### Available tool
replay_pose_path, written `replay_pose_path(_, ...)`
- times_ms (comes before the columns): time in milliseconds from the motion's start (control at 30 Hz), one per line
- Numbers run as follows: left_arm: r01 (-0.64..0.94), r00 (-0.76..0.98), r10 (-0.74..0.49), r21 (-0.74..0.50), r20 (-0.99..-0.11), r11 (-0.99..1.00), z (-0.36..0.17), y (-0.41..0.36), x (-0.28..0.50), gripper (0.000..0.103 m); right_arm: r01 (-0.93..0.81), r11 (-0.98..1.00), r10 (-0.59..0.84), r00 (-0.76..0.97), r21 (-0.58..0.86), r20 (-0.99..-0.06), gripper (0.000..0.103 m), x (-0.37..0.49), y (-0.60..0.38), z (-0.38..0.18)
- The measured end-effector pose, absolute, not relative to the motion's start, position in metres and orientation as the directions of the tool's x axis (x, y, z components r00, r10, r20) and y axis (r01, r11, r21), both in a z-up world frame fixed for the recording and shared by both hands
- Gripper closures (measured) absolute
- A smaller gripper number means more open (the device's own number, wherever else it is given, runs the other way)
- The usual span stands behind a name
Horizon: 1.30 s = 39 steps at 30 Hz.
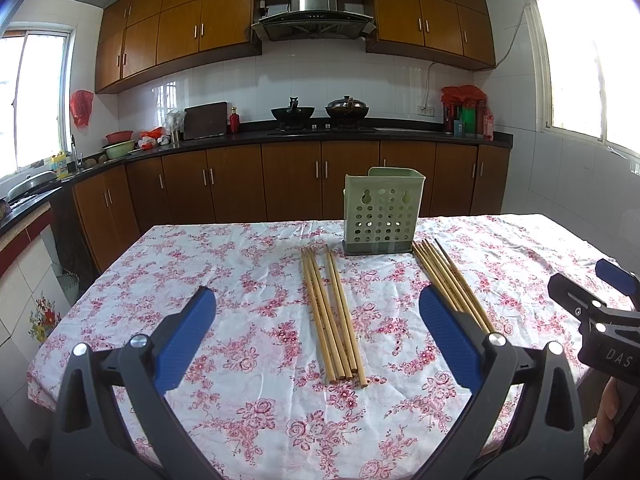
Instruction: Organize utensils
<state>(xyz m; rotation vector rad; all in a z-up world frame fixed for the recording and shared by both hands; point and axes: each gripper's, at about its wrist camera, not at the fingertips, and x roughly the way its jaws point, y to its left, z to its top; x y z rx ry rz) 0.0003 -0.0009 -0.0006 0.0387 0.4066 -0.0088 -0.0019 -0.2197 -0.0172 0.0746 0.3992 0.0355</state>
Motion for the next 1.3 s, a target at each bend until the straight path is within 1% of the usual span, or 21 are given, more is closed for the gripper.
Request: replay_pose_path(1300, 0.017, 0.917, 0.0, 0.039, -0.398, 0.999, -0.0017, -0.0028, 0.0036, 0.004, -0.02, 0.997, 0.049, 0.92, 0.08, -0.389, 0.002, -0.0013, -0.219, -0.0179)
